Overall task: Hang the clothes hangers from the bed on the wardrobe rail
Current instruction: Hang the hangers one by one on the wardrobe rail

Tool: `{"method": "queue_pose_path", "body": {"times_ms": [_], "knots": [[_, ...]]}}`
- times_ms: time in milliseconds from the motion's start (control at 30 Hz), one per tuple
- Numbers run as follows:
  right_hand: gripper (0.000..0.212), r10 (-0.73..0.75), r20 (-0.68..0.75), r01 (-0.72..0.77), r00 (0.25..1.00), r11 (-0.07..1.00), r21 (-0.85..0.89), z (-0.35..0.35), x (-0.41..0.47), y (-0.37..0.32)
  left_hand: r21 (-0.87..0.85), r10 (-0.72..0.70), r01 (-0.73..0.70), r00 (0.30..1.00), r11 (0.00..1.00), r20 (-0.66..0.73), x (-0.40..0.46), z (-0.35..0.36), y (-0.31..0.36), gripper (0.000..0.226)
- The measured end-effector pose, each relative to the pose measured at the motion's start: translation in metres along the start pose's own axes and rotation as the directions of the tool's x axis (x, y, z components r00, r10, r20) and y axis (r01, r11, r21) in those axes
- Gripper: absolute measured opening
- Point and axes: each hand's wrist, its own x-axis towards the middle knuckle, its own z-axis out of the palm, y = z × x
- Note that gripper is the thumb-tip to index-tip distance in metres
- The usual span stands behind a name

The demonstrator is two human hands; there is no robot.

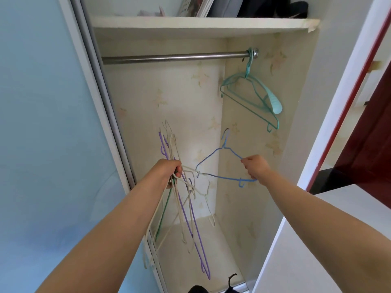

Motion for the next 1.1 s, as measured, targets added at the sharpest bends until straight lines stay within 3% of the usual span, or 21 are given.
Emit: {"method": "queue_pose_path", "body": {"times_ms": [67, 133, 233, 433, 667, 800, 867, 1033, 1100], "knots": [[0.034, -0.147, 0.025, 0.148, 0.989, 0.956, -0.253, -0.001, -0.004, -0.020, -0.001, -0.028, 0.028, 1.000, 1.000, 0.009, 0.002, 0.004, 0.001, 0.039], [0.027, -0.270, 0.039, 0.264, 0.962, 0.889, -0.375, -0.002, -0.005, -0.034, -0.003, -0.036, 0.036, 0.999, 0.999, 0.015, 0.002, 0.008, 0.002, 0.035], [0.037, -0.429, -0.092, 0.358, 0.899, 0.839, -0.411, -0.011, -0.007, -0.053, 0.001, -0.050, 0.050, 0.999, 0.999, 0.008, 0.003, 0.011, 0.008, 0.030], [0.037, -0.618, -0.319, 0.499, 0.718, 0.777, -0.384, -0.034, -0.006, -0.085, 0.006, -0.072, 0.072, 0.996, 0.997, -0.058, 0.007, 0.014, 0.022, 0.028], [0.039, -0.593, -0.414, 0.484, 0.691, 0.804, -0.345, -0.066, 0.024, -0.141, -0.083, 0.040, -0.052, 0.990, 0.995, -0.134, 0.010, 0.015, 0.070, 0.025], [0.040, -0.503, -0.341, 0.371, 0.794, 0.846, -0.384, -0.074, 0.048, -0.152, -0.119, 0.098, -0.115, 0.985, 0.986, -0.141, 0.009, 0.017, 0.089, 0.025], [0.041, -0.457, -0.362, 0.309, 0.812, 0.864, -0.399, -0.077, 0.052, -0.146, -0.129, 0.124, -0.143, 0.981, 0.981, -0.149, 0.008, 0.018, 0.091, 0.026], [0.035, -0.328, -0.464, 0.230, 0.823, 0.939, -0.256, -0.091, 0.053, -0.127, -0.177, 0.126, -0.150, 0.982, 0.973, -0.141, 0.010, 0.016, 0.084, 0.029], [0.038, -0.351, -0.538, 0.227, 0.767, 0.932, -0.284, -0.085, 0.045, -0.118, -0.212, 0.133, -0.156, 0.984, 0.965, -0.121, 0.010, 0.014, 0.078, 0.029]]}}
